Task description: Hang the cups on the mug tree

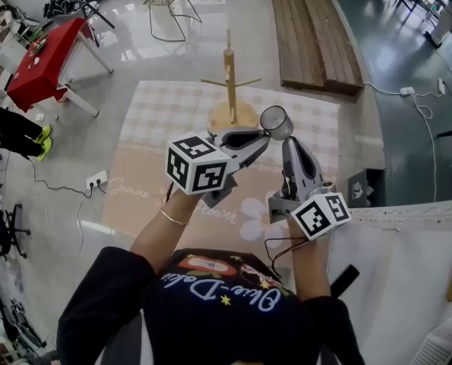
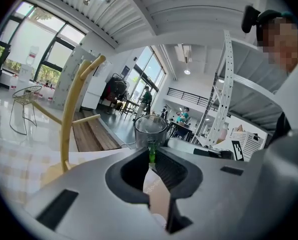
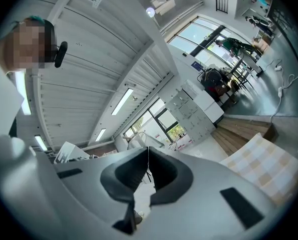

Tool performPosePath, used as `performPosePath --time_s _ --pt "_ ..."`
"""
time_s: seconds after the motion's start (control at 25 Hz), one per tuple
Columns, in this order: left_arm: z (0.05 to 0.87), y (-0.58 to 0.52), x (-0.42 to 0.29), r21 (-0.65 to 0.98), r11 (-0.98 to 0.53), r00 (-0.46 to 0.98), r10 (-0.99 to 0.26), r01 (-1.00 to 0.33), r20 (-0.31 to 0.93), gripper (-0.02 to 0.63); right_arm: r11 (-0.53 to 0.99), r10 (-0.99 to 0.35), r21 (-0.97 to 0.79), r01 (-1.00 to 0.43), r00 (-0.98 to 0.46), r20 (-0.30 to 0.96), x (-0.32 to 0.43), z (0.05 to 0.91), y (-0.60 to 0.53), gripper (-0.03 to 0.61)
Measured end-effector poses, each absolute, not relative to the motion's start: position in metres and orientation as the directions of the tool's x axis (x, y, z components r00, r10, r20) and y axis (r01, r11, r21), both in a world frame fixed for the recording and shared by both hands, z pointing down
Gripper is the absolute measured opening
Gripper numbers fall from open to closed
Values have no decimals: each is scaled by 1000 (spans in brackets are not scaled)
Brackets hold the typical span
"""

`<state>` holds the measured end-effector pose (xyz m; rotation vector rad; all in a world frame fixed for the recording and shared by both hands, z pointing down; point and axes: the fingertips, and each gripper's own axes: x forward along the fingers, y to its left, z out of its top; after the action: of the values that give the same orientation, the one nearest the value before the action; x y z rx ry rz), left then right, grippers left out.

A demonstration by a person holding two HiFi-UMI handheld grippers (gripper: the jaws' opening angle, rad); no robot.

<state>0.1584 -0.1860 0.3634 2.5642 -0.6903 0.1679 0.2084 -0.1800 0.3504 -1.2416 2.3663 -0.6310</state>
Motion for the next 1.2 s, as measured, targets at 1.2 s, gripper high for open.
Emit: performPosePath --time_s 1.2 --pt "385 -229 154 562 -667 867 -448 -488 221 46 451 -860 -585 -674 -504 -83 205 367 -226 11"
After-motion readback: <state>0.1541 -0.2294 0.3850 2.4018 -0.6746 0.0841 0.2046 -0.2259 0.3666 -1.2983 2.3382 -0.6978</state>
